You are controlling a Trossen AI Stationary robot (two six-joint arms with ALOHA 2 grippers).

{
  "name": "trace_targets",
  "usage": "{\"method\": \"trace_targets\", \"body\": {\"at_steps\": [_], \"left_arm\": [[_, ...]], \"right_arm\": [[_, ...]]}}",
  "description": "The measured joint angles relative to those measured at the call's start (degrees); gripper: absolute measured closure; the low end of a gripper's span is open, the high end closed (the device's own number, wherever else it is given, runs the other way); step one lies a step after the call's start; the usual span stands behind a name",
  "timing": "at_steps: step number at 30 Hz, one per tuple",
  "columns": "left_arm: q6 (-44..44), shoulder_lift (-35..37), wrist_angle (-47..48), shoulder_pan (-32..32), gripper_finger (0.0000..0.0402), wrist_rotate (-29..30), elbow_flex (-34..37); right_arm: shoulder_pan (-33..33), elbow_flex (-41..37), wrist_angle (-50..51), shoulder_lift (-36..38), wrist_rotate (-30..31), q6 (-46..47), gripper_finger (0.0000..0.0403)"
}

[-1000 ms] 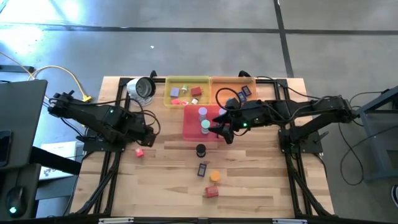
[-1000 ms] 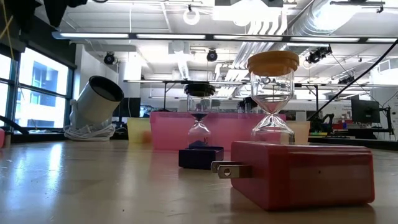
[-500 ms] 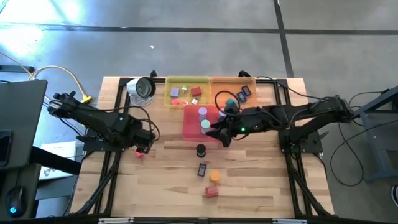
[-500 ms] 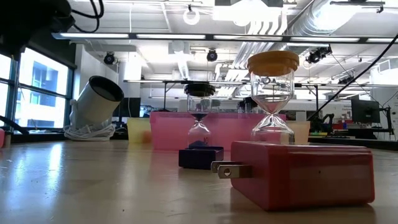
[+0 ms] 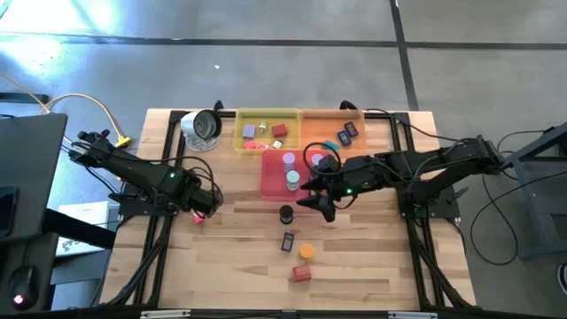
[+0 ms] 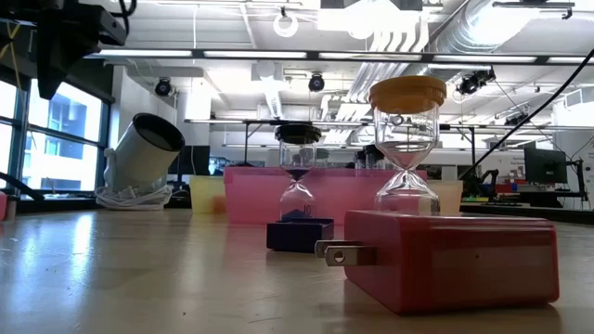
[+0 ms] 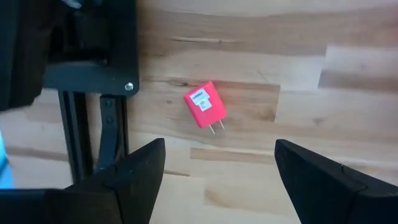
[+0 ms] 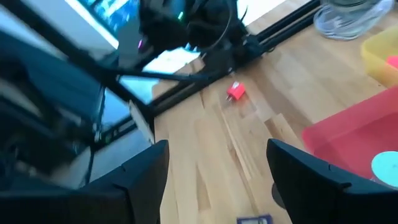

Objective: Pick & Place Office items
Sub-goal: Put the pink charger adapter into the yellow bin

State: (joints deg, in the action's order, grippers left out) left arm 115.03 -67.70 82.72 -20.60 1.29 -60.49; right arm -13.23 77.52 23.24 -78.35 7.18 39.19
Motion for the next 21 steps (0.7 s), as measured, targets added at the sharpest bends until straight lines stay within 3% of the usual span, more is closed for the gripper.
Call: {"method": "trace_targets", "body": {"at_steps": [9,21], "left_arm": [[17.4,0.0,-2.3,-0.1,0.0107,0.9,4.7],[27.7,0.0,-16.6,-0.2,0.0107,-1.3,16.3]], "right_arm": [[1.1,0.0,4.2,0.0,-6.6,-10.8,0.0144],[3.8,0.0,6.6,0.0,-12.9,-18.1,0.0144]]}}
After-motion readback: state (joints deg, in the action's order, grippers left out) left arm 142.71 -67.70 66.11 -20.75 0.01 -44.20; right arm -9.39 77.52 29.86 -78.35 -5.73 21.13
